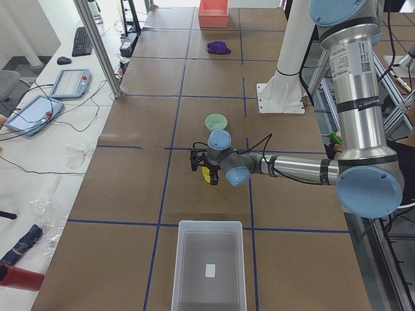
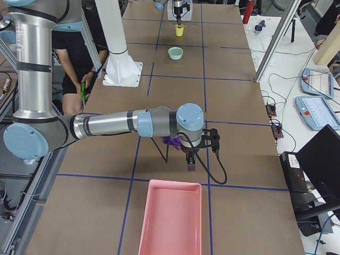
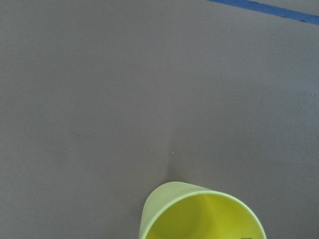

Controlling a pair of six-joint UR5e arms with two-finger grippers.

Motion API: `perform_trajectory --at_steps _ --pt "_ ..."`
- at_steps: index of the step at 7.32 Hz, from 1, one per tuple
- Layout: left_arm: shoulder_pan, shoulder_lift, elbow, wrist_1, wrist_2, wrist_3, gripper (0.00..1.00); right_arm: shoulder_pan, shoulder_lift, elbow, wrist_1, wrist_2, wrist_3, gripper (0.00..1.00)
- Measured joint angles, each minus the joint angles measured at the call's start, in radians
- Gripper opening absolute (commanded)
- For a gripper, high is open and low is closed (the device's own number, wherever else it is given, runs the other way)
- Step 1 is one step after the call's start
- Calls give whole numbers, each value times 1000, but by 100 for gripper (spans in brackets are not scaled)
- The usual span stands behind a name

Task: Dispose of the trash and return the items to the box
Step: 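Lift the yellow cup with the left gripper while the right grasps the purple cloth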

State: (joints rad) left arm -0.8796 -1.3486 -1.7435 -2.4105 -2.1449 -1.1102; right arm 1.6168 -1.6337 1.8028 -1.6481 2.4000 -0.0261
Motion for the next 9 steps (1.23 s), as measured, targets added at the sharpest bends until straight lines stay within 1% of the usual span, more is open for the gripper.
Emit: perform_trajectory --at_steps 1,2,6,7,9 --pt "0 -4 10 -1 1 0 31 0 0 1 0 0 0 100" --pt "1 -5 14 -2 2 1 1 -1 0 1 0 1 0 100" --pt "-8 -2 -2 4 -11 -1 0 -2 1 1 1 14 1 100" --pt "-23 3 -24 8 -47 -1 0 -2 -1 -1 2 31 4 100" --pt "-107 4 -65 16 -158 3 0 -41 -5 -1 14 46 87 100"
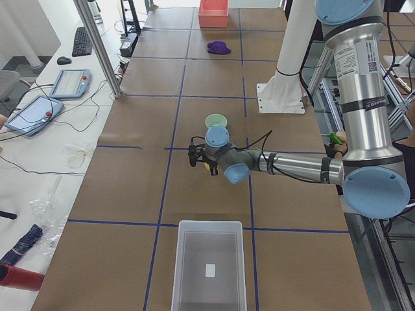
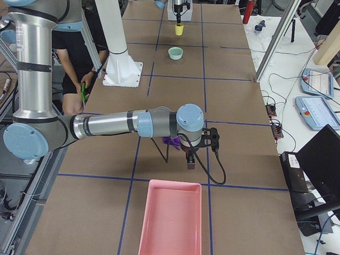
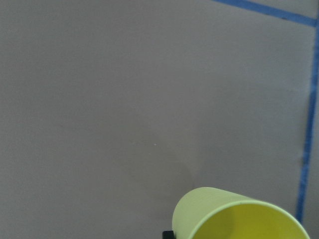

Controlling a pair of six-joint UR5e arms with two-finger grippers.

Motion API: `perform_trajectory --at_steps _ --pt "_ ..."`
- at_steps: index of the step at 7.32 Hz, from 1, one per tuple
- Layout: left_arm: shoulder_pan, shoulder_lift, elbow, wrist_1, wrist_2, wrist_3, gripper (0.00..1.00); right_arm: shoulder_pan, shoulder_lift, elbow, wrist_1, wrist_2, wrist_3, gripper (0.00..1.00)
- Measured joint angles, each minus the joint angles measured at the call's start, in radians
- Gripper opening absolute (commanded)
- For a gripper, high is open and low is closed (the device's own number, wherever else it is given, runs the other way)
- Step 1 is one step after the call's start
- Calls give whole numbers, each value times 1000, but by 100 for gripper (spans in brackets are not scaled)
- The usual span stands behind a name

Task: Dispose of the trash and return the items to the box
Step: 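Lift the yellow cup with the left gripper while the right grasps the purple cloth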

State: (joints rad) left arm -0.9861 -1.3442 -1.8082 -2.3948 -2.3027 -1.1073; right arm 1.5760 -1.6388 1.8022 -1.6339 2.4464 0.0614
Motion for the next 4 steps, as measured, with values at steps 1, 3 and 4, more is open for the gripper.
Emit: perform_trajectory --at_steps 1,3,4 --pt "-32 1 -29 25 -18 13 0 -45 -4 3 35 -1 65 100" --pt "-80 -3 -124 175 17 124 0 -177 -27 4 234 -24 324 100" --pt "-116 -11 -162 258 46 202 0 -248 -60 5 376 -48 480 100"
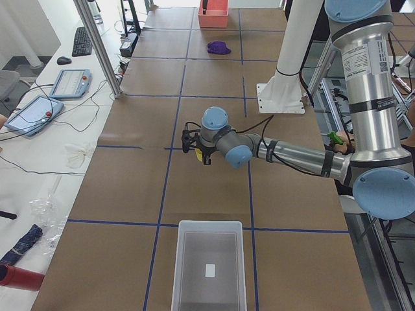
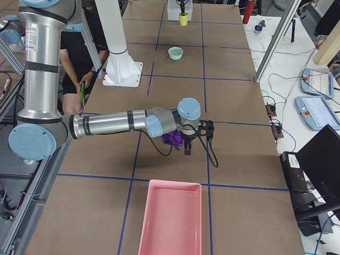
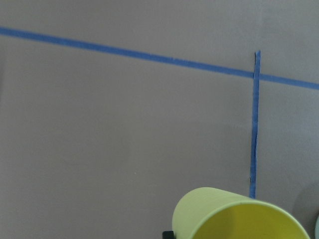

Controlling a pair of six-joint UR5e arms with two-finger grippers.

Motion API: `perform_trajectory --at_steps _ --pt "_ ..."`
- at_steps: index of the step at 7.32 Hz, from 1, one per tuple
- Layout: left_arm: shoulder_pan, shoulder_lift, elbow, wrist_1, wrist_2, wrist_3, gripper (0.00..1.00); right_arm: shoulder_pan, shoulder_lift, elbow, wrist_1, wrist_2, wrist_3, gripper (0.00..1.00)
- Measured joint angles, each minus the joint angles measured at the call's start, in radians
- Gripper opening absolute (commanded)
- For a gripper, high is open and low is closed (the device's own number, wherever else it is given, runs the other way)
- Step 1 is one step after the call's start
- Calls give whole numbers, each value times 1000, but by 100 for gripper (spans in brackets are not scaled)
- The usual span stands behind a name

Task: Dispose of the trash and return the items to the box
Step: 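Lift the yellow cup with the left gripper while the right grasps the purple cloth, then carry the yellow cup into the clear bin while lifting the cloth toward the tray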

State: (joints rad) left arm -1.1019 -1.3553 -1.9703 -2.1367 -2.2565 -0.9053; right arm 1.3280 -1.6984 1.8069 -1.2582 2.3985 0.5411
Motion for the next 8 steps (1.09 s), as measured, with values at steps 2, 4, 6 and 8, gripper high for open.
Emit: perform_trajectory --at_steps 2,4,6,8 --pt "-111 -31 -24 124 23 172 0 -131 -41 3 188 -41 273 100" --pt "-248 -57 -21 209 40 364 0 -286 -53 32 272 -128 484 100" --pt "-361 -70 25 228 104 546 0 -473 -57 45 352 -270 664 100" --pt "-458 -116 137 229 127 718 0 -570 -79 46 377 -335 709 85"
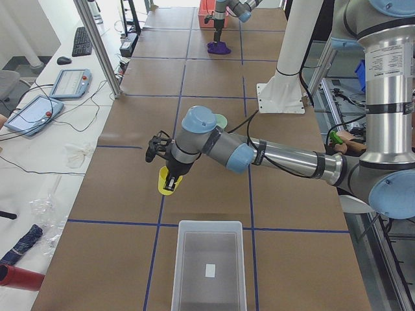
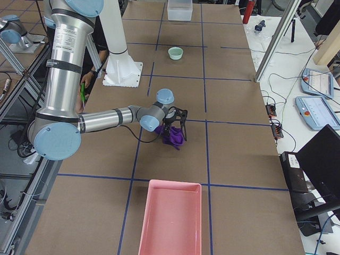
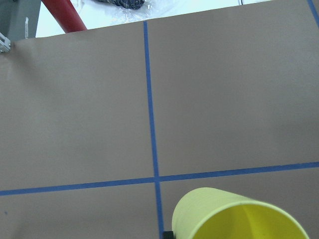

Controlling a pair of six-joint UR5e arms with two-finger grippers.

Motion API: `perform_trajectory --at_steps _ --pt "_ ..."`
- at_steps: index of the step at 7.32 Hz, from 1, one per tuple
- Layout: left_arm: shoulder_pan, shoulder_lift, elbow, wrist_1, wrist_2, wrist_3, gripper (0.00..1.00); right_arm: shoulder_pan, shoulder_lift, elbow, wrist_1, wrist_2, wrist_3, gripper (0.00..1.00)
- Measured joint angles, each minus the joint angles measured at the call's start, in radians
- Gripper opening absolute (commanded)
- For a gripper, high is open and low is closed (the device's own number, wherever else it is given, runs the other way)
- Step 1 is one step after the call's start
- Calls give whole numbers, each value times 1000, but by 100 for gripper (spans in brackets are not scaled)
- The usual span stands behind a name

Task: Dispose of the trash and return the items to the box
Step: 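Carry the yellow cup into the clear bin while lifting the cloth toward the tray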

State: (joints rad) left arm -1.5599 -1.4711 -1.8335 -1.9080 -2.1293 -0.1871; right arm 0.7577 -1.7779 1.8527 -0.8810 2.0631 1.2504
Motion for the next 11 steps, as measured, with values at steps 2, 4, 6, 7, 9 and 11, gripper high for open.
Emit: perform_trajectory --at_steps 2,4,6,7,9,11 --pt "-65 -36 102 -3 6 117 0 -29 -19 -2 1 -15 3 0" --pt "-86 -42 176 -14 7 166 0 -30 -37 -3 -4 -15 1 0" --pt "-90 -38 234 -31 6 172 0 -6 -60 13 -4 -4 -5 0" --pt "-90 -25 245 -35 3 167 0 34 -65 20 -6 19 -17 0" --pt "-76 25 250 -33 -7 162 0 166 -69 27 -12 107 -101 0" --pt "-8 70 264 -29 -64 162 0 291 -69 62 -108 131 -257 0"
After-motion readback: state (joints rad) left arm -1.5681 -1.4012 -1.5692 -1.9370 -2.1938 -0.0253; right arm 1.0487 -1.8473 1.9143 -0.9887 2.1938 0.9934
